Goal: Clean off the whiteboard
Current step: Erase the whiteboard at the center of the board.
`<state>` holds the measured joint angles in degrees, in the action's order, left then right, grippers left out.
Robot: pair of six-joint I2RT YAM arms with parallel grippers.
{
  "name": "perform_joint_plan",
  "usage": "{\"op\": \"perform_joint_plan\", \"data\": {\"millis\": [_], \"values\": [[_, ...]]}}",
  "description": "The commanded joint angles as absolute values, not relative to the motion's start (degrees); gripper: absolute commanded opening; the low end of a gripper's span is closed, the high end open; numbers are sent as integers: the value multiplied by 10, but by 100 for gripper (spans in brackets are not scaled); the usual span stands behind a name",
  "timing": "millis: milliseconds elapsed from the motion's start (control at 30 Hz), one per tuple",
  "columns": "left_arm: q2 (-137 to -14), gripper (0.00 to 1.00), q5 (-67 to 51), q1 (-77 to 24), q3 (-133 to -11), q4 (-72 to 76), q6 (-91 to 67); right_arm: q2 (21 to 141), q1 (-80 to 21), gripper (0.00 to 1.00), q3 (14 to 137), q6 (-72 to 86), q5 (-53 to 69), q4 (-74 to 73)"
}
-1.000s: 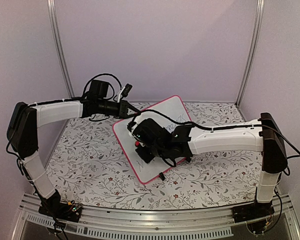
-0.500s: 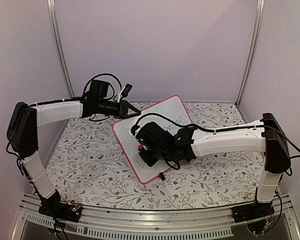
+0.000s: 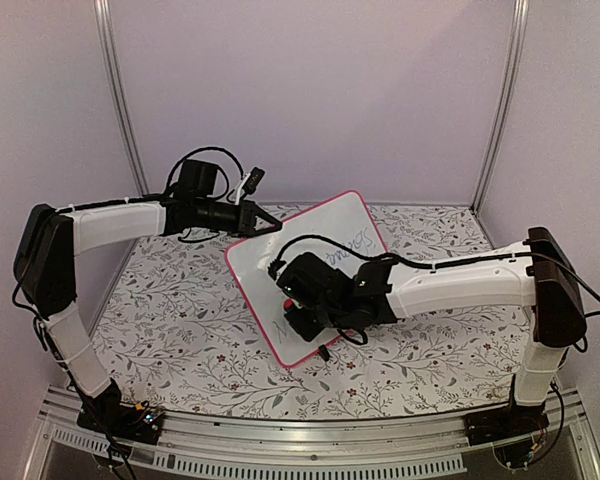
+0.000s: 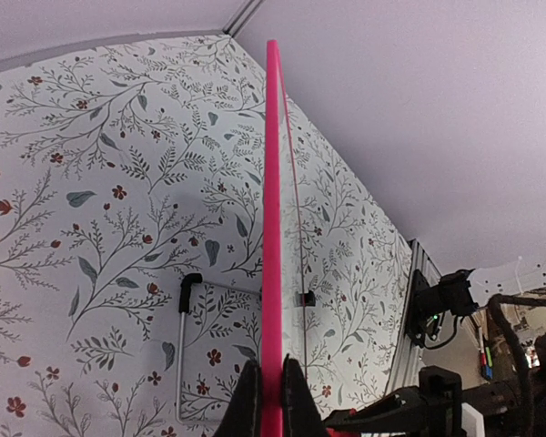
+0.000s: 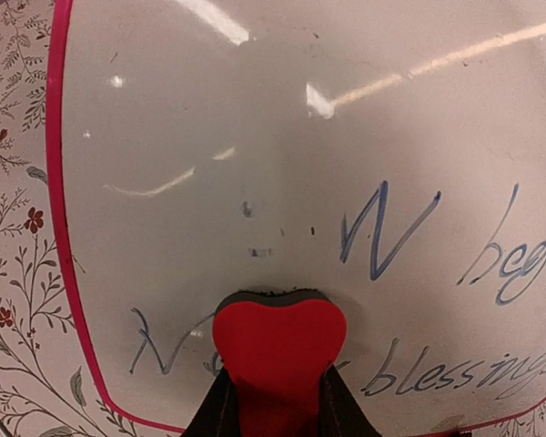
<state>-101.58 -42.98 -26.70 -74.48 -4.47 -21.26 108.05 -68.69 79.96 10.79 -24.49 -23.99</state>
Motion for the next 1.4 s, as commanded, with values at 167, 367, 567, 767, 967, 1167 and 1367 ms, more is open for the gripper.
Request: {"op": "perform_joint_plan", "data": {"millis": [167, 367, 567, 767, 967, 1167, 1367], "values": [[-1008, 0, -407, -268, -742, -39, -203, 1039, -688, 0, 832, 89, -284, -279], [-1010, 0, -406, -269, -741, -39, -202, 1056, -684, 1, 880, 57, -293, -264], [-1011, 0, -405, -269, -742, -39, -202, 1099, -680, 1, 909, 44, -276, -248], [-1015, 0, -406, -270, -742, -39, -202, 1120, -678, 1, 913, 45, -253, -240], [-1016, 0, -406, -270, -742, -39, -201, 1124, -678, 0, 876, 60, -243, -233], [-1017, 0, -406, -270, -742, -39, -202, 1102, -678, 0, 830, 82, -239, -226], [-1014, 0, -405, -270, -741, -39, -202, 1087, -677, 0, 799, 96, -237, -222]]}}
